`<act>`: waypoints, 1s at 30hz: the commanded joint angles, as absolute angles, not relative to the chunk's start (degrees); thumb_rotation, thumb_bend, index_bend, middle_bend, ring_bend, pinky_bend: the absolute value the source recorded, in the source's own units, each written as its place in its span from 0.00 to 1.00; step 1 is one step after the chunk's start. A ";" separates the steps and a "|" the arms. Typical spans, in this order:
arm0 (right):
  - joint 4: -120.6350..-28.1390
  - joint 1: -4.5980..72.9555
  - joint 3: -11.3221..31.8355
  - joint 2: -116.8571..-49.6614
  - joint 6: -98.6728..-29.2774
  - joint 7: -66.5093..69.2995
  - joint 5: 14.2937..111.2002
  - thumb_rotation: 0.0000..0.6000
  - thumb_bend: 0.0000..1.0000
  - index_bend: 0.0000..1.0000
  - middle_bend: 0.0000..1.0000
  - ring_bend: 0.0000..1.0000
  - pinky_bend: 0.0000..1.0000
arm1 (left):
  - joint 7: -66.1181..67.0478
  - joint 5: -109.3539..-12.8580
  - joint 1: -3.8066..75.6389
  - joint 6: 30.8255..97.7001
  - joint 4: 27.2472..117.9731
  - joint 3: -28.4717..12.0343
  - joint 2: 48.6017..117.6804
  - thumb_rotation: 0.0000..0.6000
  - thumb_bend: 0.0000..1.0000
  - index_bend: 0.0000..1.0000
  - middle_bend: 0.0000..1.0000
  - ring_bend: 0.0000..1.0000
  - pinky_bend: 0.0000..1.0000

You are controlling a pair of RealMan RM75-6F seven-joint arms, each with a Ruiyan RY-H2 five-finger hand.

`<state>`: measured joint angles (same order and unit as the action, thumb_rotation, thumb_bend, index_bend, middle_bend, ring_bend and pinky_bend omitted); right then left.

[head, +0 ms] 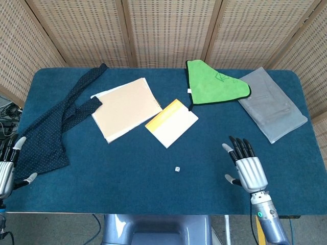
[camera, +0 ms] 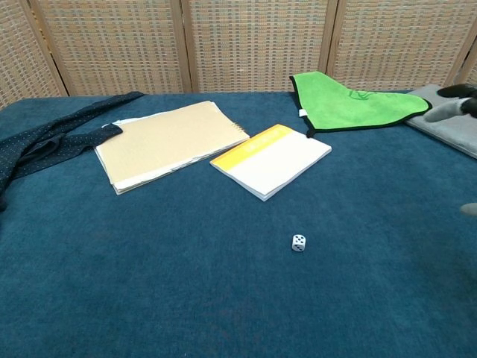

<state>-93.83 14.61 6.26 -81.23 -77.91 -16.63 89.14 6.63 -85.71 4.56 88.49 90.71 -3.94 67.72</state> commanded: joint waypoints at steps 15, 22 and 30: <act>-84.95 23.13 9.49 -101.13 -67.81 -23.82 78.16 1.00 0.32 0.46 0.06 0.00 0.00 | 4.25 -85.08 5.05 87.11 89.75 -4.03 67.63 1.00 0.00 0.00 0.00 0.00 0.00; -82.64 24.69 10.27 -105.30 -66.40 -25.31 75.01 1.00 0.35 0.47 0.07 0.00 0.00 | 4.03 -85.19 5.21 86.83 89.70 -3.93 67.64 1.00 0.00 0.00 0.00 0.00 0.00; -81.83 26.19 11.15 -107.79 -65.53 -27.15 72.37 1.00 0.39 0.49 0.08 0.00 0.00 | 3.17 -84.75 4.99 87.08 89.85 -4.11 67.26 1.00 0.00 0.00 0.00 0.00 0.00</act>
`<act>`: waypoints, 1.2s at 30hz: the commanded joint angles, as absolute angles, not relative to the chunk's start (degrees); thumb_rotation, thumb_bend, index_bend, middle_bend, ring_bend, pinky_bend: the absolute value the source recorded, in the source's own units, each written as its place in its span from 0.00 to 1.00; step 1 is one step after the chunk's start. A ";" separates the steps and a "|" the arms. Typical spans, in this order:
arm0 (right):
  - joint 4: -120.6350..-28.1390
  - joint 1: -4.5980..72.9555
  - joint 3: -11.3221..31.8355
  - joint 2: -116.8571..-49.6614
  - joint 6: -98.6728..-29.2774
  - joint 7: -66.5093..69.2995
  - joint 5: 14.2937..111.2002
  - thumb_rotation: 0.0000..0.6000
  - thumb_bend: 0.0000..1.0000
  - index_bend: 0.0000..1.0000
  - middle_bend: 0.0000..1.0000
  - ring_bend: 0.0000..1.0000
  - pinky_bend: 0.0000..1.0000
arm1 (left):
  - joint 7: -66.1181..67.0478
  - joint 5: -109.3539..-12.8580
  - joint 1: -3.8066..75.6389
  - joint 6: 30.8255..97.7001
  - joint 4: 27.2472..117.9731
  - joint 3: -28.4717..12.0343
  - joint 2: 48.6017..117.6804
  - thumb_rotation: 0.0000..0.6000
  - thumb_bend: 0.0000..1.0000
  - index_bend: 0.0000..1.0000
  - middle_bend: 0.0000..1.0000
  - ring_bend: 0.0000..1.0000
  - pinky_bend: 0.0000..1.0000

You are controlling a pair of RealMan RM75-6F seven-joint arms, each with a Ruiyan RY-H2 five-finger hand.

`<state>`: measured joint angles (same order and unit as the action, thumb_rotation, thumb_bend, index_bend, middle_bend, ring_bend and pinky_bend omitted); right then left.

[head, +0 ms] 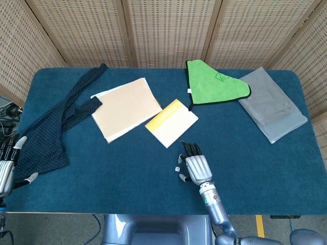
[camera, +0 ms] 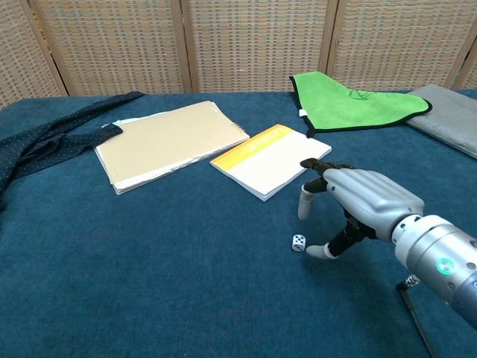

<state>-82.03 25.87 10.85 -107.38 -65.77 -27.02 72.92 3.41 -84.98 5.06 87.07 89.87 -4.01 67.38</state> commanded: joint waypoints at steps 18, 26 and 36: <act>-80.23 27.71 11.68 -108.83 -64.32 -26.38 68.70 1.00 0.41 0.51 0.10 0.00 0.00 | 0.88 -83.28 4.68 86.77 89.76 -4.65 65.95 1.00 0.00 0.00 0.00 0.00 0.00; -79.93 28.44 11.52 -109.38 -63.91 -26.75 67.72 1.00 0.42 0.52 0.11 0.00 0.00 | 0.19 -83.10 4.57 86.75 89.73 -4.70 65.70 1.00 0.00 0.00 0.00 0.00 0.00; -78.47 29.49 11.45 -110.37 -62.53 -26.63 66.18 1.00 0.44 0.54 0.13 0.00 0.00 | -0.25 -82.70 4.53 86.52 89.61 -4.80 65.49 1.00 0.00 0.00 0.00 0.00 0.00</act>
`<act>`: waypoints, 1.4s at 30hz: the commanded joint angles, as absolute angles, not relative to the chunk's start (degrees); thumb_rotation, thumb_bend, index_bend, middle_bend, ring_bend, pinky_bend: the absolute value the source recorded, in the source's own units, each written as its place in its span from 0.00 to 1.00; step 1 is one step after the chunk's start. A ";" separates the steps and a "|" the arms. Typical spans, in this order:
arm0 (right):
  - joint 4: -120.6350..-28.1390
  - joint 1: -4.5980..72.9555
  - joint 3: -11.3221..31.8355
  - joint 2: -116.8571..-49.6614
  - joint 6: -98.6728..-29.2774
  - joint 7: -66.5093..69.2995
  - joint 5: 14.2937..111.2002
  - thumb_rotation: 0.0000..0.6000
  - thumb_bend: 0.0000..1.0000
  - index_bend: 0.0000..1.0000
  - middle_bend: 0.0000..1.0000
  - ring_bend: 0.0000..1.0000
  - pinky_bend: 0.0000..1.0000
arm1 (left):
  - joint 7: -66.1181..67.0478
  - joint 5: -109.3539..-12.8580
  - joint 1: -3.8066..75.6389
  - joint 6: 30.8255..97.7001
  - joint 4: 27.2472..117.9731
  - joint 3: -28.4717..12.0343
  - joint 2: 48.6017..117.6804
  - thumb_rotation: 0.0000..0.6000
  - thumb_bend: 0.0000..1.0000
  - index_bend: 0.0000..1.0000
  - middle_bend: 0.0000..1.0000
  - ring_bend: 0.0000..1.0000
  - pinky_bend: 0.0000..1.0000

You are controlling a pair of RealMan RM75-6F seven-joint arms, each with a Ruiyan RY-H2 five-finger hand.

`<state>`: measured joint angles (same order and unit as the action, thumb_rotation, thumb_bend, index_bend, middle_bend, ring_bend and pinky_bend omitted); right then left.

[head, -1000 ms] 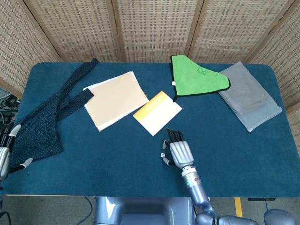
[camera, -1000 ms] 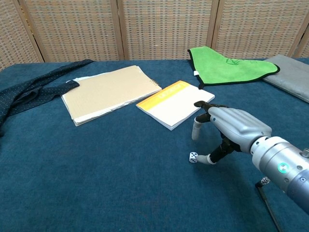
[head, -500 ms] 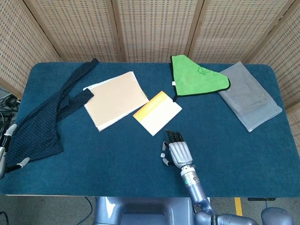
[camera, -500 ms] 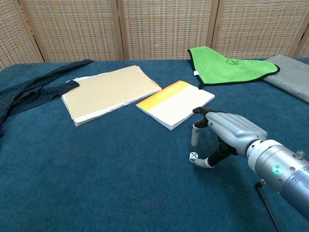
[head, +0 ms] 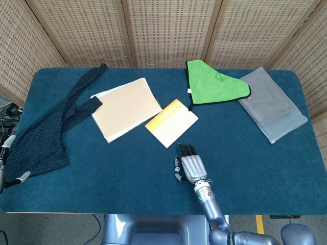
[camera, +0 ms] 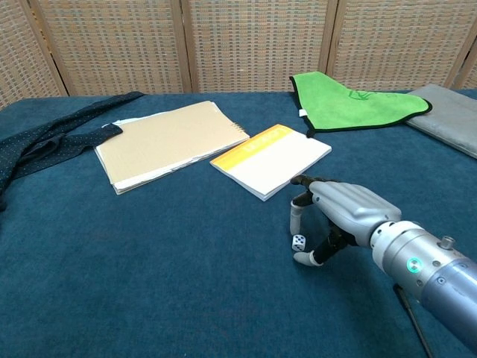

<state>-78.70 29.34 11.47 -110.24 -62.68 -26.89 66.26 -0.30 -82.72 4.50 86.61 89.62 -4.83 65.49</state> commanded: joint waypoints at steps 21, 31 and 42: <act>-84.71 30.28 13.35 -105.33 -65.14 -27.95 66.41 1.00 0.51 0.55 0.13 0.00 0.00 | 0.99 -83.03 4.77 86.20 90.00 -4.54 65.70 1.00 0.00 0.00 0.00 0.00 0.00; -91.07 30.65 18.24 -97.46 -68.70 -29.27 66.41 1.00 0.50 0.52 0.11 0.00 0.00 | 1.40 -83.45 4.79 86.37 90.14 -4.38 65.82 1.00 0.00 0.00 0.00 0.00 0.00; -92.54 29.55 16.30 -94.09 -69.07 -27.34 66.31 1.00 0.38 0.31 0.01 0.00 0.00 | 2.50 -83.78 4.83 86.48 90.58 -4.18 65.98 1.00 0.00 0.00 0.00 0.00 0.00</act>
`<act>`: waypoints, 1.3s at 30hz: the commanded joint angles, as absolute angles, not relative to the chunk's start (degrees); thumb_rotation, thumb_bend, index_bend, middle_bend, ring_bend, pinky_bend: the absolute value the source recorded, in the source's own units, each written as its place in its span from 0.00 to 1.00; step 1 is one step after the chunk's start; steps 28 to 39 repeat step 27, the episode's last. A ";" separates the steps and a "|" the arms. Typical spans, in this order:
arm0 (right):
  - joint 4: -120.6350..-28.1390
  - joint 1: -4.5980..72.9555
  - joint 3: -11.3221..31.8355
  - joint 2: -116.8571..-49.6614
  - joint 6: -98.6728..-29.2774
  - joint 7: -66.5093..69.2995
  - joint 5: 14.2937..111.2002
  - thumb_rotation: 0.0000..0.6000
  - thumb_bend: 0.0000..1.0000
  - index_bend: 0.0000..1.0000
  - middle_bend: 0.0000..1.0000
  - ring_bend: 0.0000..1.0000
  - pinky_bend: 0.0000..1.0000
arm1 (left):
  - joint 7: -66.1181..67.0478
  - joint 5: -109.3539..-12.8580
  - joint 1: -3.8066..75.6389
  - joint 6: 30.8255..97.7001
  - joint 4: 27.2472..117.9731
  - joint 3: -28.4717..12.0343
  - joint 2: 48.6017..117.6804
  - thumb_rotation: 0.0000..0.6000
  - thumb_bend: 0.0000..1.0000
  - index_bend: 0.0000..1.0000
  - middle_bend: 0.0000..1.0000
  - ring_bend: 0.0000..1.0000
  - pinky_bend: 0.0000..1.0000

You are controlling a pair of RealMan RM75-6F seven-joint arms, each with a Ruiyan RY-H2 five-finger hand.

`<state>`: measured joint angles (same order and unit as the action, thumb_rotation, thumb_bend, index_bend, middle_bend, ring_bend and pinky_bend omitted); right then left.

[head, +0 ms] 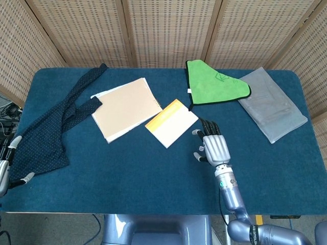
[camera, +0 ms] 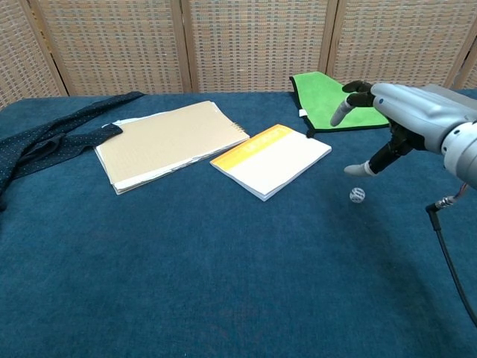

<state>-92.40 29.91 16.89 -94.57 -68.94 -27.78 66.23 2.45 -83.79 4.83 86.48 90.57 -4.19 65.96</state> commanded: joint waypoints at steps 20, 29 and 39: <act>-90.79 16.58 2.71 -81.25 -83.81 -16.27 82.23 1.00 0.32 0.01 0.00 0.00 0.00 | 2.77 -84.13 4.72 87.12 90.32 -4.21 66.32 1.00 0.00 0.00 0.00 0.00 0.00; -86.41 11.95 0.18 -79.40 -89.89 -13.19 86.46 1.00 0.30 0.00 0.00 0.00 0.00 | 4.17 -84.84 4.60 87.73 90.54 -3.97 66.69 1.00 0.00 0.00 0.00 0.00 0.00; -86.41 11.95 0.18 -79.40 -89.89 -13.19 86.46 1.00 0.30 0.00 0.00 0.00 0.00 | 4.17 -84.84 4.60 87.73 90.54 -3.97 66.69 1.00 0.00 0.00 0.00 0.00 0.00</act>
